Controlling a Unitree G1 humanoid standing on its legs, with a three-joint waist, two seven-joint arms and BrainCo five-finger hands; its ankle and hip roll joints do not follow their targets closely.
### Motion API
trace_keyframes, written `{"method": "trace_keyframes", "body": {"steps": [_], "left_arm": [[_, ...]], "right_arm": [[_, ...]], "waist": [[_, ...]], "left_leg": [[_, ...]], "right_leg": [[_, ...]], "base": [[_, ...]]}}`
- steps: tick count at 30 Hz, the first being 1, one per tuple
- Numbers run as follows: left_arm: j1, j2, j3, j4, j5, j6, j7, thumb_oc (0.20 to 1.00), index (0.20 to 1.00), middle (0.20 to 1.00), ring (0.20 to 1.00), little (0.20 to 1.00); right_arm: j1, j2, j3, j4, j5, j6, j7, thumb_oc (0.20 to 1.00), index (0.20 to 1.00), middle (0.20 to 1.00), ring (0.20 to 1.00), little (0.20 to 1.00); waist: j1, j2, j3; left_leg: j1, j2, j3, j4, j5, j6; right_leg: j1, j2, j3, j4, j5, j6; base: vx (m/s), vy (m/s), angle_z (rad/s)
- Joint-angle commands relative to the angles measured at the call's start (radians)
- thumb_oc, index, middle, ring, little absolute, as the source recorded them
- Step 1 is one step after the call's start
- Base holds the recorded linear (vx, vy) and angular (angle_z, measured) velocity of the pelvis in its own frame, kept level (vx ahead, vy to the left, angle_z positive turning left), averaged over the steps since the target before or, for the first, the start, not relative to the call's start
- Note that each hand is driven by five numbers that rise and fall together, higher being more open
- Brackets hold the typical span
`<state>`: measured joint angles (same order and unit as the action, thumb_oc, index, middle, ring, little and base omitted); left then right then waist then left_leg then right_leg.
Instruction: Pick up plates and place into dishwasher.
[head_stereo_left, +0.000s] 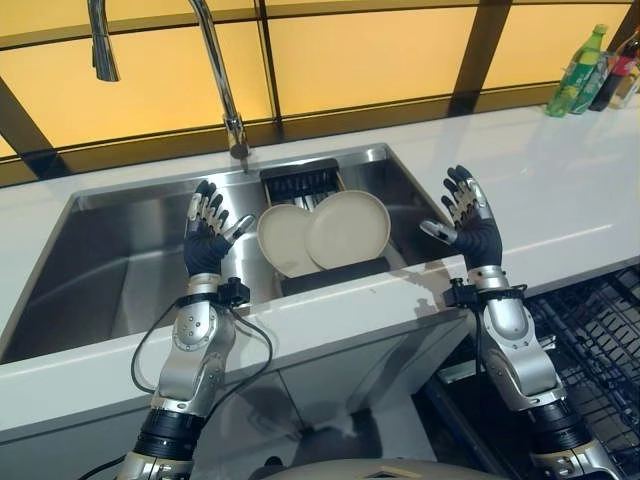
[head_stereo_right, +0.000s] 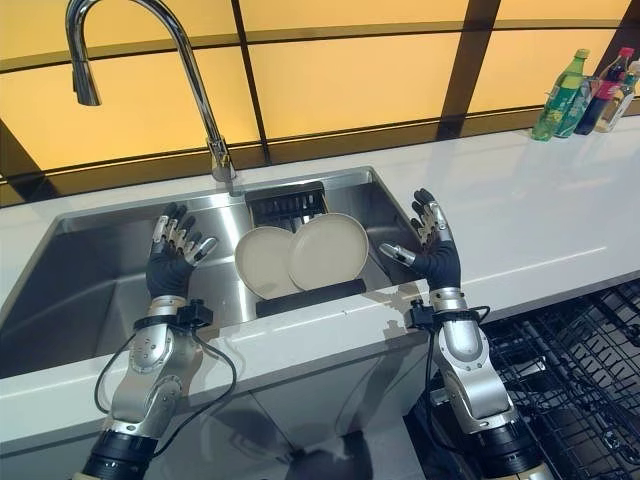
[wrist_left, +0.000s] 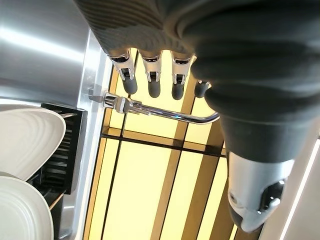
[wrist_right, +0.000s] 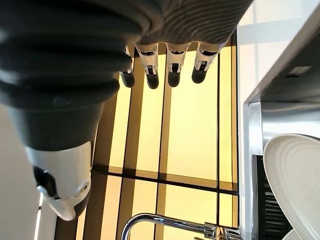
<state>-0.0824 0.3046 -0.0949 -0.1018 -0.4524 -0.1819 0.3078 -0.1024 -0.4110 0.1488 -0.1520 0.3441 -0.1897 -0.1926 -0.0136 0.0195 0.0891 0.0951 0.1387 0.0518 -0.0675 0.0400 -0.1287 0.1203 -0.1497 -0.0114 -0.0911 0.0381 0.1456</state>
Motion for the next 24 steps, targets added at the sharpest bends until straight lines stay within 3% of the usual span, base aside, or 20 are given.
{"method": "trace_keyframes", "body": {"steps": [1, 13, 24], "left_arm": [[-0.091, 0.03, 0.02, -0.017, -0.003, -0.055, -0.011, 1.0, 1.0, 1.0, 1.0, 1.0], [-0.083, 0.058, 0.025, -0.016, 0.095, -0.053, -0.034, 1.0, 1.0, 1.0, 1.0, 1.0], [-0.153, 0.169, 0.051, 0.003, 0.264, -0.078, -0.047, 1.0, 1.0, 1.0, 1.0, 1.0]], "right_arm": [[-0.089, -0.007, -0.03, -0.063, 0.002, -0.039, -0.008, 1.0, 1.0, 1.0, 1.0, 1.0], [-0.066, 0.006, -0.027, -0.057, -0.007, -0.042, -0.012, 1.0, 1.0, 1.0, 1.0, 1.0], [-0.065, -0.004, -0.025, -0.057, 0.002, -0.004, -0.026, 1.0, 1.0, 1.0, 1.0, 1.0]], "waist": [[-0.011, -0.019, -0.028], [-0.012, -0.022, -0.038], [-0.036, -0.014, -0.055]], "left_leg": [[-0.028, -0.048, -0.026, 0.059, -0.068, 0.043], [0.005, -0.067, -0.015, 0.037, -0.086, 0.066], [0.017, -0.068, 0.013, 0.023, -0.089, 0.067]], "right_leg": [[-0.029, 0.067, -0.072, 0.076, -0.08, -0.063], [-0.019, 0.061, -0.061, 0.08, -0.084, -0.05], [-0.022, 0.047, -0.044, 0.06, -0.065, -0.035]], "base": [[0.02, 0.033, -0.01], [0.05, 0.025, -0.02], [0.06, 0.018, -0.01]]}}
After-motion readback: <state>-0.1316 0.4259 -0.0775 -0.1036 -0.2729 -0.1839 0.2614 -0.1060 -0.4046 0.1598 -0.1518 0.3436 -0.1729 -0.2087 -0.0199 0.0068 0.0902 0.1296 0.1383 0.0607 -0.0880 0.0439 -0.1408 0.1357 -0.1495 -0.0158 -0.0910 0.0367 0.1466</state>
